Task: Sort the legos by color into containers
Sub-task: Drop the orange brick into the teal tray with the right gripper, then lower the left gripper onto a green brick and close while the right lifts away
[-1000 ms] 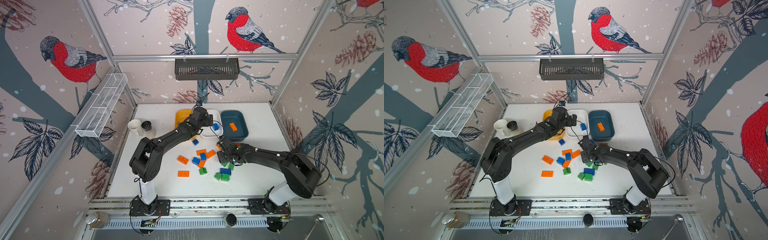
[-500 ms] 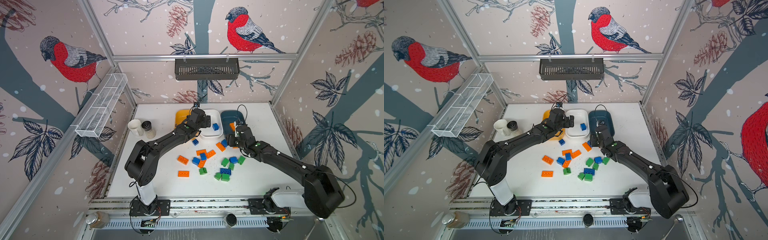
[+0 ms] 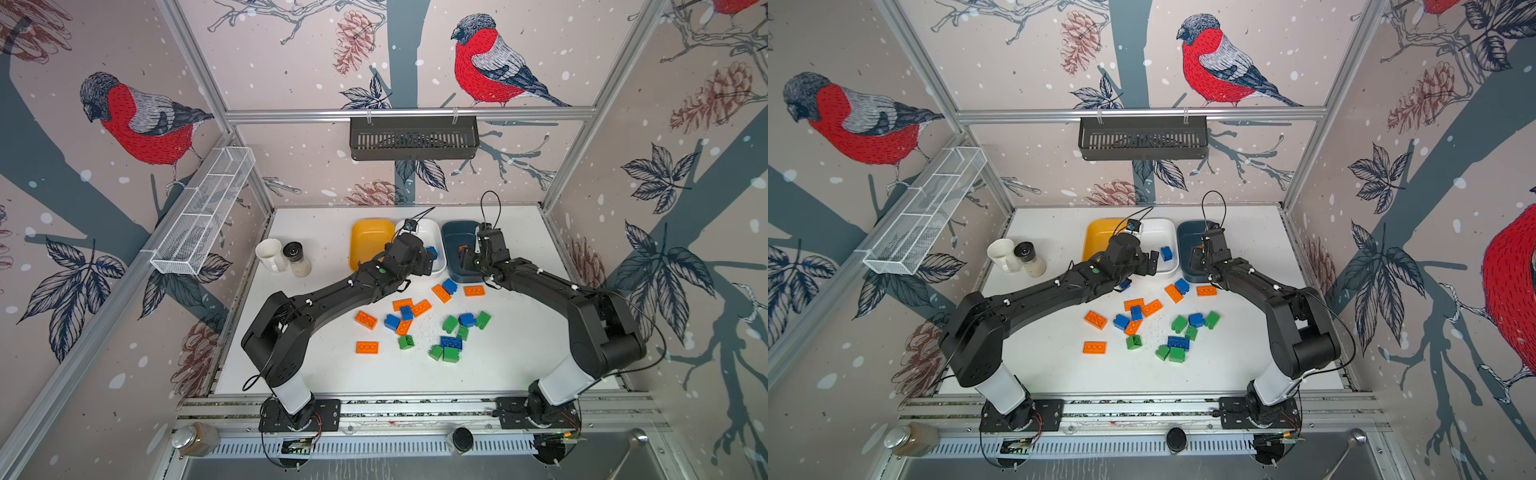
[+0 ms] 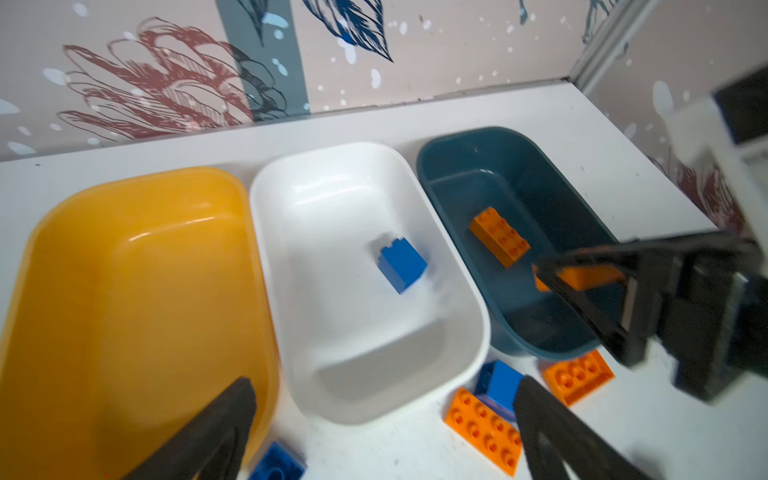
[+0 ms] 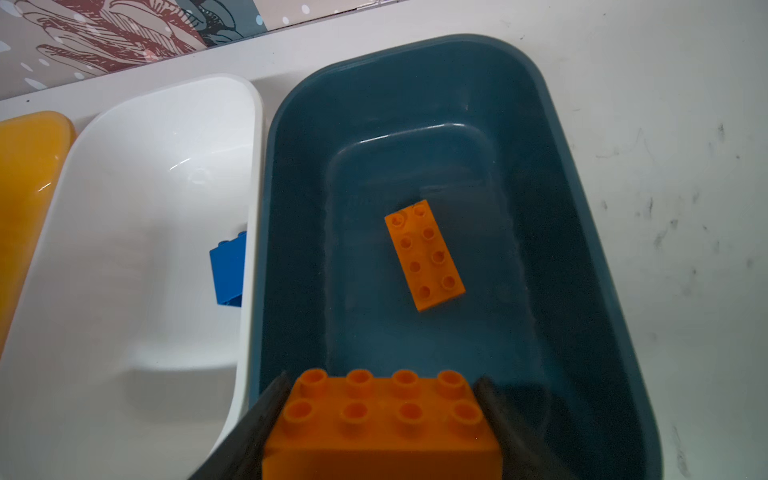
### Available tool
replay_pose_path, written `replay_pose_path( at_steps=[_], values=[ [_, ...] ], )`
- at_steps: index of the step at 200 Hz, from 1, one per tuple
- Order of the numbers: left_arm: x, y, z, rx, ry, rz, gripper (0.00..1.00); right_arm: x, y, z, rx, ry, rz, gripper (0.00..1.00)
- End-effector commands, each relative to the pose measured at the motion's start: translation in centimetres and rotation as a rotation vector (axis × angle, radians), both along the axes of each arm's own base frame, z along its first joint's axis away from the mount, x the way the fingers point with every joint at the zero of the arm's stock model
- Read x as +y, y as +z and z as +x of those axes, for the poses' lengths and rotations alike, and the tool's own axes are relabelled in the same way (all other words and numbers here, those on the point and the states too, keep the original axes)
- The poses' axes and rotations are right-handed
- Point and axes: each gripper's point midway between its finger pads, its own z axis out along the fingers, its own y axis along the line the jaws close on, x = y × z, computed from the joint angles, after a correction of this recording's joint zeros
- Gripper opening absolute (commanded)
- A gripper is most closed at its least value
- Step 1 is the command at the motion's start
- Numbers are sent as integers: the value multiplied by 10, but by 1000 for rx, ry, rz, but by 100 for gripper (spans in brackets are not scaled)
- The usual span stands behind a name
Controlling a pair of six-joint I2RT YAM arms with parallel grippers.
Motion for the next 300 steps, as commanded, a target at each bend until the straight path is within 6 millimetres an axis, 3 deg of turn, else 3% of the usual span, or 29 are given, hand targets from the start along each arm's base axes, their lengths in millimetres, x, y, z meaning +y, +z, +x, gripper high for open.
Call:
replay_pose_path(
  at_steps=[1,47,76,111,141,173,201,216,228,257,300],
  values=[
    [-16,-10,-24,69,-128,17,97,-1,-2,12,8,-19,-25,62],
    [-37,-35,-71,166,-325,57,97,9,2,17,19,-1,0,72],
    [-48,-46,-96,209,-459,72,97,22,25,12,-40,65,75,81],
    [-57,-64,-117,248,-575,138,96,20,54,2,-111,61,122,87],
    [-65,-81,-129,289,-645,182,94,6,71,-10,-156,2,142,100],
    [-75,-97,-138,321,-681,213,91,-18,91,-26,-239,-84,156,99],
    [-87,-110,-149,374,-729,217,86,-55,84,-40,-236,-229,126,99],
    [-88,-120,-146,372,-708,262,82,-71,70,-46,-199,-277,116,99],
    [-88,-126,-144,355,-692,304,81,-79,76,-53,-221,-299,119,99],
    [-93,-139,-149,355,-713,346,78,-91,71,-65,-238,-333,114,100],
    [-100,-150,-146,357,-716,366,62,-97,73,-70,-251,-347,109,100]
  ],
)
